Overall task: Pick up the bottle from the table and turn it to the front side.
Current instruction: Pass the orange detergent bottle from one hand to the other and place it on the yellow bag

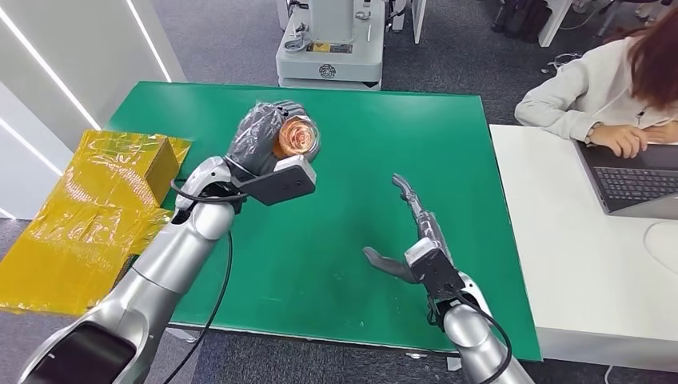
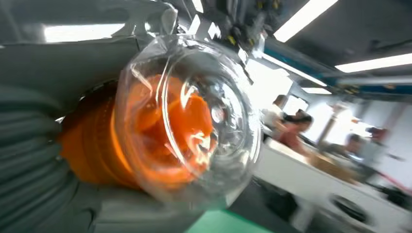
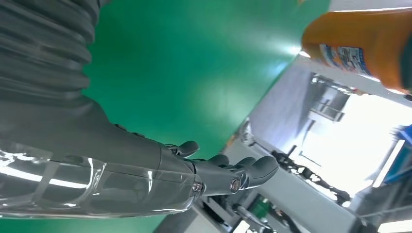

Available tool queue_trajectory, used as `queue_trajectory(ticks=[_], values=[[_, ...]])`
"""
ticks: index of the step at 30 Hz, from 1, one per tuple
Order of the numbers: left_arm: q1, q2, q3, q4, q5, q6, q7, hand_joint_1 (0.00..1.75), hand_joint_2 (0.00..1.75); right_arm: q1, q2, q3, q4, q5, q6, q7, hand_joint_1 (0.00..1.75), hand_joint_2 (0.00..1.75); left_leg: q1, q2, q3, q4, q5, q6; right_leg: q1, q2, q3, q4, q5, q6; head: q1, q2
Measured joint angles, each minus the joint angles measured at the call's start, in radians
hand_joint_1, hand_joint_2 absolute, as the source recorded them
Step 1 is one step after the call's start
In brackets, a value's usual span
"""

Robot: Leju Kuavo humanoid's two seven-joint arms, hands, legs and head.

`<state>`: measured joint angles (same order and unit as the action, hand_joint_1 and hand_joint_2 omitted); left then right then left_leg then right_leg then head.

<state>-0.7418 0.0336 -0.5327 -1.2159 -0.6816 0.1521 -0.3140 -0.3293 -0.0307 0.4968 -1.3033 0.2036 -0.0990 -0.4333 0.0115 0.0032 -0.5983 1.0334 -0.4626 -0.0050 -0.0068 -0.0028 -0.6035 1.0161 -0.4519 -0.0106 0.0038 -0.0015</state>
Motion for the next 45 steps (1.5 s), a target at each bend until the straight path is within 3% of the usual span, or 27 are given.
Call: queue_trajectory(ticks=[6,12,16,21,28,38,45], values=[[-0.059,0.084,-0.038,0.052,-0.559,0.256,0.090,1.75,1.75,0.035,-0.032,-0.002,-0.102,-0.042,-0.002,-0.028,0.00,1.75,0.000,0.000,0.000,0.000,0.000,0.000,0.000,0.000,0.000,0.000,0.000,0.000,0.000,0.000],[-0.083,0.127,-0.080,0.096,-0.710,0.295,0.139,1.75,1.75,0.056,-0.051,0.001,-0.155,-0.048,-0.023,-0.043,0.00,1.75,0.000,0.000,0.000,0.000,0.000,0.000,0.000,0.000,0.000,0.000,0.000,0.000,0.000,0.000],[-0.124,0.164,-0.161,0.160,-0.867,0.309,0.277,1.75,1.75,0.084,-0.073,0.003,-0.198,-0.055,-0.066,-0.067,0.00,1.75,0.000,0.000,0.000,0.000,0.000,0.000,0.000,0.000,0.000,0.000,0.000,0.000,0.000,0.000],[-0.149,0.232,-0.280,0.284,-0.880,0.305,0.387,1.75,1.75,0.160,-0.109,-0.009,-0.264,-0.057,-0.104,-0.090,0.00,1.75,0.000,0.002,0.000,0.000,0.000,0.000,0.000,0.002,0.000,0.000,0.000,0.000,0.000,0.000],[-0.095,0.300,-0.299,0.436,-0.879,0.172,0.451,1.75,1.75,0.263,-0.130,-0.053,-0.337,-0.036,-0.126,-0.102,0.00,1.75,0.000,0.003,0.000,-0.002,0.000,-0.001,0.000,0.002,-0.001,0.000,-0.001,-0.001,0.000,0.000],[0.056,0.383,-0.195,0.504,-0.880,-0.006,0.491,1.75,1.75,0.301,-0.134,-0.083,-0.348,-0.020,-0.085,-0.096,0.00,1.75,0.000,0.002,0.000,-0.002,0.000,-0.001,0.000,0.002,-0.001,0.000,-0.001,-0.001,0.000,0.000],[0.096,0.391,-0.112,0.510,-0.855,-0.033,0.400,1.75,1.75,0.294,-0.114,-0.089,-0.357,-0.001,-0.053,-0.069,0.00,1.75,0.000,0.001,0.000,-0.002,0.000,-0.001,0.000,0.001,0.000,0.000,-0.001,-0.001,0.000,0.000]])
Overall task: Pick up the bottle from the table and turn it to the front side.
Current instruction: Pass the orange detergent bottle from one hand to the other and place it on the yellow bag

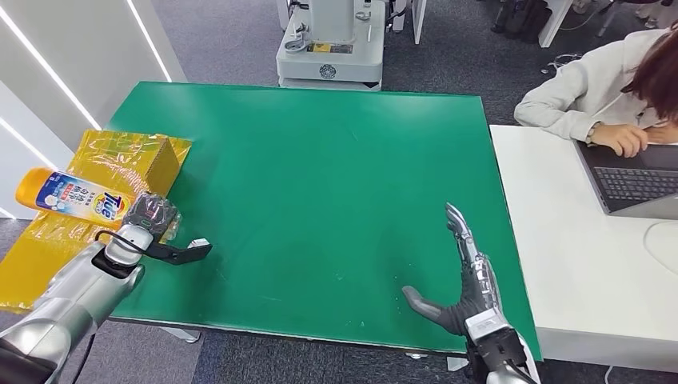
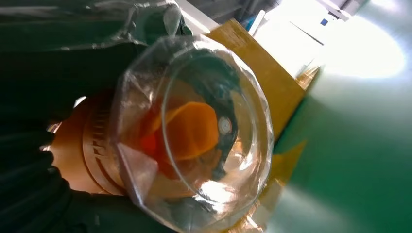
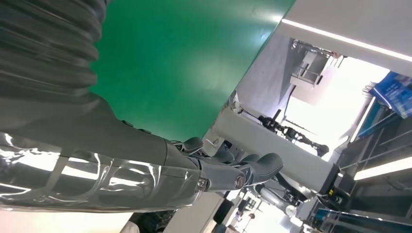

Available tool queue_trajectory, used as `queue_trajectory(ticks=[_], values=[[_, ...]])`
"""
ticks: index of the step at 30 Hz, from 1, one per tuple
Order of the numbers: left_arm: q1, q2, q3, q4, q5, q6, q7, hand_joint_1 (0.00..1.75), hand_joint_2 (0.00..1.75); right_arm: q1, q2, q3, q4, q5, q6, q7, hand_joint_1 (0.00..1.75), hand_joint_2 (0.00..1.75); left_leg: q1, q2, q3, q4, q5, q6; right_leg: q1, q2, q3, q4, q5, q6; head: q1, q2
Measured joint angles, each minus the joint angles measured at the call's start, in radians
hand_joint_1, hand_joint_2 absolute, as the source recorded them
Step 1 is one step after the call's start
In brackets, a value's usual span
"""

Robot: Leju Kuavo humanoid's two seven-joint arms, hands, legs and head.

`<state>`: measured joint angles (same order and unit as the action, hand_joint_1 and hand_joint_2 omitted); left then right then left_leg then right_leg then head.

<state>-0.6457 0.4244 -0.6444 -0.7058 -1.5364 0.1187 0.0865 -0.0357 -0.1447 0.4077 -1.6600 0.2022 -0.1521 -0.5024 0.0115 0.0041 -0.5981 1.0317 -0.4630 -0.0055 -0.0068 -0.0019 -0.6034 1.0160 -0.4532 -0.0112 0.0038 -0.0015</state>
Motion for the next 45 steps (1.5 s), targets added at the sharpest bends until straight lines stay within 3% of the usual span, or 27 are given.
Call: queue_trajectory(ticks=[4,8,16,17,20,21,26,31,35,39,45], values=[[0.010,-0.015,0.044,0.004,0.108,-0.006,-0.199,1.75,1.75,-0.004,0.007,-0.001,-0.011,0.011,0.026,0.007,0.00,1.75,0.000,0.000,0.000,0.000,0.000,0.000,0.000,-0.001,0.000,0.000,0.000,0.000,0.000,0.000],[0.008,-0.030,0.068,0.010,0.206,-0.026,-0.311,1.75,1.75,-0.020,0.015,-0.001,-0.014,0.017,0.052,0.009,0.00,1.75,0.000,-0.001,0.001,0.000,0.000,0.000,0.000,-0.001,0.001,0.000,0.000,0.000,0.000,0.000],[-0.024,-0.061,0.103,0.059,0.376,-0.105,-0.399,1.75,1.75,-0.047,0.021,0.000,-0.013,0.022,0.056,0.011,0.00,1.75,0.000,-0.002,0.001,0.000,0.001,-0.001,0.000,-0.003,0.002,0.000,0.000,0.000,0.000,0.000],[-0.032,-0.063,0.103,0.070,0.386,-0.114,-0.400,1.38,1.75,-0.049,0.021,0.001,-0.013,0.022,0.055,0.011,0.00,1.75,0.000,-0.002,0.001,0.000,0.001,-0.001,0.000,-0.003,0.002,0.000,0.000,0.000,0.000,0.000],[-0.050,-0.068,0.103,0.096,0.401,-0.128,-0.401,0.07,1.75,-0.051,0.021,0.002,-0.013,0.022,0.054,0.011,0.00,1.75,0.000,-0.001,0.002,0.000,0.001,-0.001,0.000,-0.002,0.002,0.001,0.001,-0.001,0.000,0.000],[-0.054,-0.069,0.103,0.104,0.405,-0.131,-0.400,0.00,1.75,-0.052,0.021,0.002,-0.013,0.022,0.053,0.011,0.00,1.75,0.000,-0.001,0.002,0.000,0.001,-0.001,0.000,-0.002,0.002,0.001,0.001,-0.001,0.000,0.000],[-0.073,-0.074,0.103,0.136,0.417,-0.120,-0.371,0.00,1.75,-0.068,0.021,0.008,-0.008,0.018,0.057,0.020,0.00,1.75,0.000,-0.001,0.002,0.000,0.001,-0.001,0.000,-0.002,0.002,0.001,0.001,-0.001,0.000,0.000],[-0.050,-0.087,0.121,0.138,0.486,0.000,-0.376,0.00,1.75,-0.091,0.031,0.021,0.001,0.017,0.065,0.040,0.00,1.75,0.000,-0.001,0.002,0.000,0.001,-0.002,0.000,-0.001,0.002,0.001,0.001,-0.001,0.000,0.000],[0.013,-0.120,0.176,0.110,0.595,0.129,-0.435,0.00,1.75,-0.102,0.048,0.027,0.005,0.019,0.070,0.056,0.00,1.75,0.000,-0.002,0.002,0.000,0.001,-0.002,0.000,-0.002,0.002,0.001,0.000,-0.001,0.000,0.000],[0.106,-0.179,0.273,0.008,0.796,0.325,-0.562,0.00,1.75,-0.097,0.058,0.029,0.014,0.015,0.060,0.056,0.00,1.75,0.000,-0.001,0.002,0.000,0.001,-0.001,0.000,-0.002,0.001,0.000,0.000,-0.001,0.000,0.000],[0.202,-0.262,0.377,-0.144,1.003,0.404,-0.698,0.00,1.75,-0.087,0.060,0.032,0.033,-0.024,0.033,0.039,0.00,1.75,0.000,-0.002,0.001,0.000,0.000,-0.001,0.000,-0.002,0.001,-0.001,0.000,0.000,0.000,0.000]])
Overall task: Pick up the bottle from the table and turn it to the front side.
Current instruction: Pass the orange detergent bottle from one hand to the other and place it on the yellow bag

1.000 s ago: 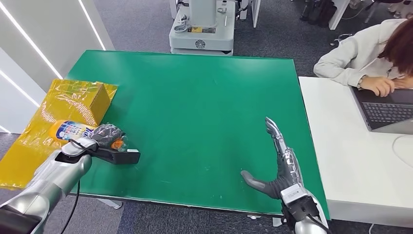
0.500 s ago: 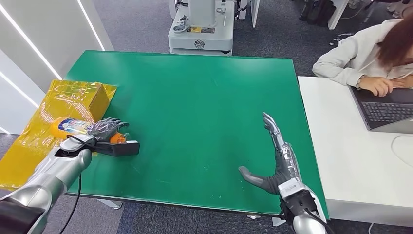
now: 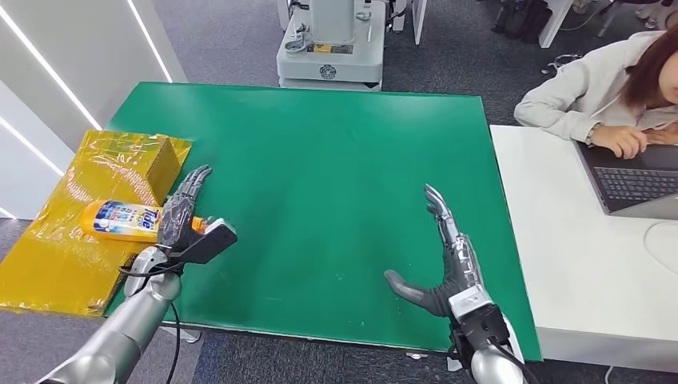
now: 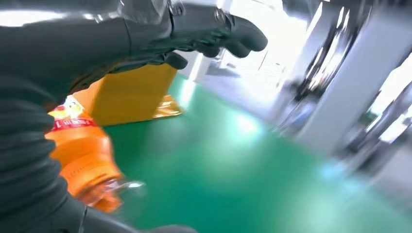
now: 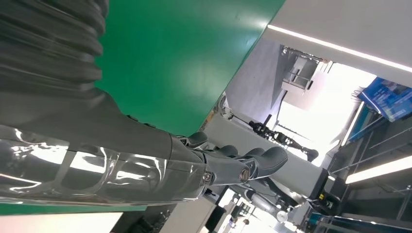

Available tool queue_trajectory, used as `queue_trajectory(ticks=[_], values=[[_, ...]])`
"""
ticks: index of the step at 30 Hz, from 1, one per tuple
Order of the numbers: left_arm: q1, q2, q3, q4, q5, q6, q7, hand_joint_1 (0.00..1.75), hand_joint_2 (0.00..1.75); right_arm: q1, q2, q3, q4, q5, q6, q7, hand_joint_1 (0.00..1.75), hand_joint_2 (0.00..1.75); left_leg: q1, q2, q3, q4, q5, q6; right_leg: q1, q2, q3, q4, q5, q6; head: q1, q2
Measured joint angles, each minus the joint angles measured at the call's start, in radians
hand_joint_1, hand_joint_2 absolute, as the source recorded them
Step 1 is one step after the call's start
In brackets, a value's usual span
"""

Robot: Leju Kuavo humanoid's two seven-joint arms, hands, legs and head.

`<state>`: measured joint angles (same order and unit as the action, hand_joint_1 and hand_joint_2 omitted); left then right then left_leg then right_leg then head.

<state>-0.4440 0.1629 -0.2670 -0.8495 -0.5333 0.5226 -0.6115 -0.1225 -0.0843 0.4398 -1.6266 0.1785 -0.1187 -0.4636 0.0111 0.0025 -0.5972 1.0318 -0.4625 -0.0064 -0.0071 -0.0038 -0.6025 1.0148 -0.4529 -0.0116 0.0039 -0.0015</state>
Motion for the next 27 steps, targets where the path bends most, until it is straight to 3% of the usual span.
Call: queue_trajectory(ticks=[6,9,11,18,27], values=[[0.108,-0.102,0.035,-0.250,0.290,0.053,-0.083,0.00,1.75,0.025,0.000,0.012,0.018,-0.057,-0.033,-0.025,0.00,1.75,0.000,0.000,-0.001,0.000,-0.001,0.000,0.000,0.000,0.000,0.000,0.000,0.000,0.000,0.000],[0.150,-0.127,0.023,-0.393,0.376,0.128,-0.089,0.00,1.75,0.040,0.001,0.017,0.027,-0.084,-0.044,-0.038,0.00,1.75,0.000,0.000,-0.001,0.000,-0.001,0.001,0.000,0.000,0.000,0.000,-0.001,0.001,0.000,0.000],[0.173,-0.137,0.001,-0.473,0.400,0.129,-0.090,0.00,1.75,0.046,0.003,0.020,0.033,-0.099,-0.053,-0.047,0.00,1.75,0.000,0.000,-0.001,0.000,-0.001,0.001,0.000,0.000,0.000,0.000,-0.001,0.001,0.000,0.000],[0.254,-0.174,-0.113,-0.559,0.554,-0.153,-0.054,0.00,1.75,0.109,0.006,0.016,0.030,-0.147,-0.097,-0.090,0.00,1.75,0.000,0.000,-0.001,0.000,-0.002,0.001,0.000,0.000,0.000,-0.001,-0.001,0.001,0.000,0.000],[0.356,-0.187,-0.206,-0.553,0.655,-0.281,-0.041,0.00,1.75,0.249,0.006,-0.012,-0.044,-0.198,-0.194,-0.121,0.00,1.75,0.000,0.001,-0.001,0.000,-0.004,0.002,0.000,0.000,0.000,-0.001,-0.002,0.001,0.000,0.000]])
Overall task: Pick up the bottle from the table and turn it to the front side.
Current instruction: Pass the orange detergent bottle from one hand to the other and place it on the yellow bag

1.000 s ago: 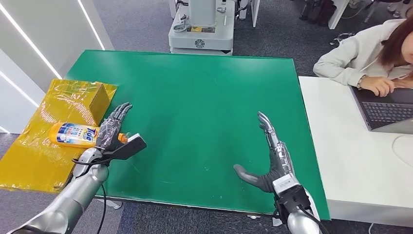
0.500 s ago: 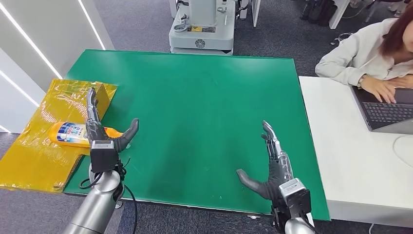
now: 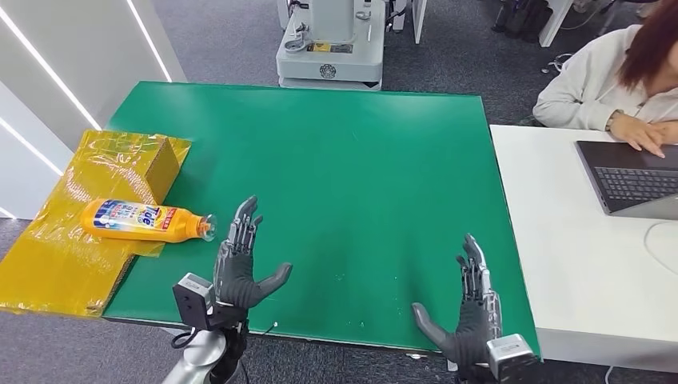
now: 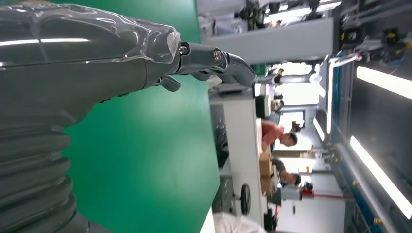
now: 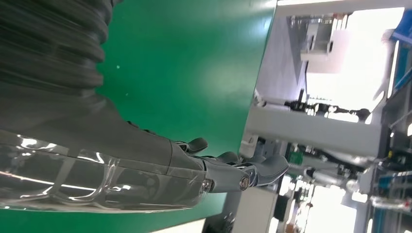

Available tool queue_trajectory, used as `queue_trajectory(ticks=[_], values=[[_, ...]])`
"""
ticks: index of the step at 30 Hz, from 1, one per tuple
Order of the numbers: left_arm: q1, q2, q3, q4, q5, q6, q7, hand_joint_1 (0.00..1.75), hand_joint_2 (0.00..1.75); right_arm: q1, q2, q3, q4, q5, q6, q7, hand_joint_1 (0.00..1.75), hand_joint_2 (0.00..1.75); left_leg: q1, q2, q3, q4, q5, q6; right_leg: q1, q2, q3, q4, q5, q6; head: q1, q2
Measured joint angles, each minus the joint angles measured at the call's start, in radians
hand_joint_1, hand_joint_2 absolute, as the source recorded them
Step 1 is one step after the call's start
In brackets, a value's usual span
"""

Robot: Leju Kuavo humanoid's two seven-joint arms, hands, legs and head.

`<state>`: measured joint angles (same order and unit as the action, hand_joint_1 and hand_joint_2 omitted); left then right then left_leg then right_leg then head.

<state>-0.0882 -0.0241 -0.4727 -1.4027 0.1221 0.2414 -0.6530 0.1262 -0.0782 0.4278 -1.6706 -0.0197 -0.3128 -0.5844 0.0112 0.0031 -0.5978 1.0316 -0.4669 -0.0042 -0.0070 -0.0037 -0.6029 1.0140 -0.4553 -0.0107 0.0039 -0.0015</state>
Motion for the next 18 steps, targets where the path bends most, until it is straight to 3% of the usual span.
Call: queue_trajectory(ticks=[8,18], values=[[0.037,0.003,-0.044,-0.007,-0.015,-0.012,0.016,0.00,1.75,0.092,0.000,-0.017,-0.086,-0.022,-0.055,0.025,0.00,1.75,0.000,0.000,0.000,0.000,0.000,0.000,0.000,0.000,0.000,0.000,0.000,0.000,0.000,0.000],[0.048,0.001,-0.044,-0.048,-0.052,0.001,0.017,0.00,1.75,0.103,0.007,-0.019,-0.107,0.008,-0.010,0.049,0.00,1.75,0.000,0.000,0.000,0.000,0.000,0.000,0.000,0.000,0.001,0.000,0.000,0.000,0.000,0.000]])
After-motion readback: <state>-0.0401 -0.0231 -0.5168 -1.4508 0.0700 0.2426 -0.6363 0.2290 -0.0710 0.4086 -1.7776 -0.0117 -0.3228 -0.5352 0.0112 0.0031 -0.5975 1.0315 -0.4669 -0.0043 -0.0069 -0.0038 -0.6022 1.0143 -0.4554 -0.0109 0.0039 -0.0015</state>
